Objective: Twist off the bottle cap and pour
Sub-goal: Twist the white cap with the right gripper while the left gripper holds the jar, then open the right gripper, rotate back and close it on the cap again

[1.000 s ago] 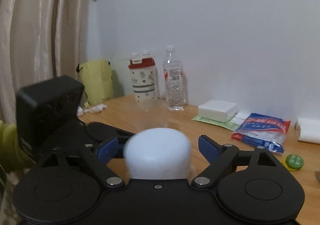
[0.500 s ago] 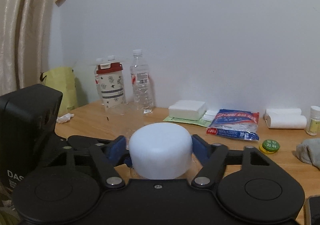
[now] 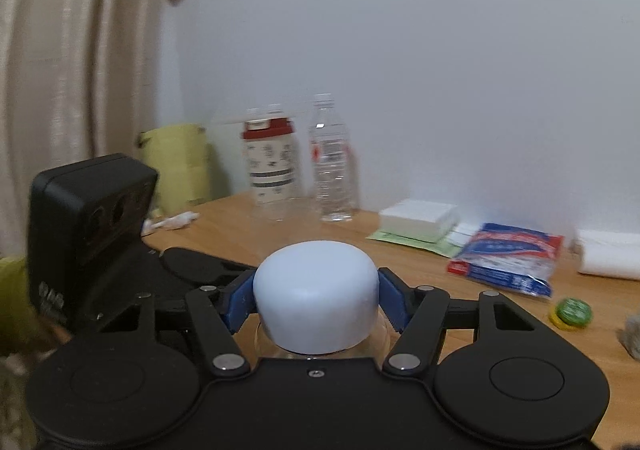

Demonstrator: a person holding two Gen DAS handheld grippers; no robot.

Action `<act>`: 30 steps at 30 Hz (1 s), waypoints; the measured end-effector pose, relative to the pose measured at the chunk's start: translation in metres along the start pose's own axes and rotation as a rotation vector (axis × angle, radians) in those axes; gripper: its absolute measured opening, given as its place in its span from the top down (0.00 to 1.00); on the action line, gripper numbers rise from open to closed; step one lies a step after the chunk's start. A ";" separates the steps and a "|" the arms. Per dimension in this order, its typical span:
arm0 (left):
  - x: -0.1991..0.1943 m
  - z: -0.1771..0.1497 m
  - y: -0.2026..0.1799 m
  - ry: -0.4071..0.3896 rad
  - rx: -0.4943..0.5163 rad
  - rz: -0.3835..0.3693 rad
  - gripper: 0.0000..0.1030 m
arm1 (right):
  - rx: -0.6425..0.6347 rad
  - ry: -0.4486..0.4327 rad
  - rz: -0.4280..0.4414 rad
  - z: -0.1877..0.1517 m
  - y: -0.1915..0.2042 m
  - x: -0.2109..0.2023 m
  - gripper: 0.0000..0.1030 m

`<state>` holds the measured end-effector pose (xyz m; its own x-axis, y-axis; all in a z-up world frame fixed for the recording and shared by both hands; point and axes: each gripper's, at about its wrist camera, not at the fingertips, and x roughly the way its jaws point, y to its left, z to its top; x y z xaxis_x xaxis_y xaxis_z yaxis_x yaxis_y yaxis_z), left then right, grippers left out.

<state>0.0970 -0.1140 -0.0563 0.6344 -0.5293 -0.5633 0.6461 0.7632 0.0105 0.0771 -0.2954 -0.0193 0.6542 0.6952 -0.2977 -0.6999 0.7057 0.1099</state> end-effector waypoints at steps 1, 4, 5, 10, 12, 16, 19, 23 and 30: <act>0.000 -0.001 0.000 0.001 0.006 -0.003 0.23 | -0.002 0.001 0.021 0.000 -0.003 0.000 0.32; 0.000 -0.003 -0.002 0.005 0.041 -0.011 0.23 | 0.028 0.006 0.123 0.001 -0.021 0.002 0.32; 0.000 -0.003 -0.001 0.005 0.041 -0.022 0.23 | 0.007 0.010 0.133 0.001 -0.021 0.002 0.32; -0.001 -0.003 0.007 0.007 0.031 -0.063 0.23 | -0.067 0.035 0.187 0.004 -0.024 0.006 0.32; 0.000 -0.004 0.008 0.005 0.034 -0.071 0.23 | -0.079 0.045 0.205 0.006 -0.026 0.007 0.32; 0.000 -0.005 0.010 0.005 0.036 -0.082 0.23 | -0.120 0.061 0.208 0.007 -0.024 0.007 0.33; 0.003 -0.004 0.015 0.005 0.031 -0.081 0.23 | -0.126 0.074 0.187 0.008 -0.021 0.008 0.30; 0.003 -0.003 0.012 0.003 0.005 -0.043 0.23 | -0.071 0.036 0.086 0.004 -0.011 0.004 0.14; 0.002 -0.005 0.006 -0.019 -0.035 0.024 0.23 | -0.014 -0.085 -0.141 -0.001 0.028 -0.005 0.14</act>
<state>0.0999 -0.1091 -0.0618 0.6574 -0.5176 -0.5476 0.6157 0.7880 -0.0056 0.0541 -0.2794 -0.0155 0.7675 0.5991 -0.2282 -0.6031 0.7954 0.0598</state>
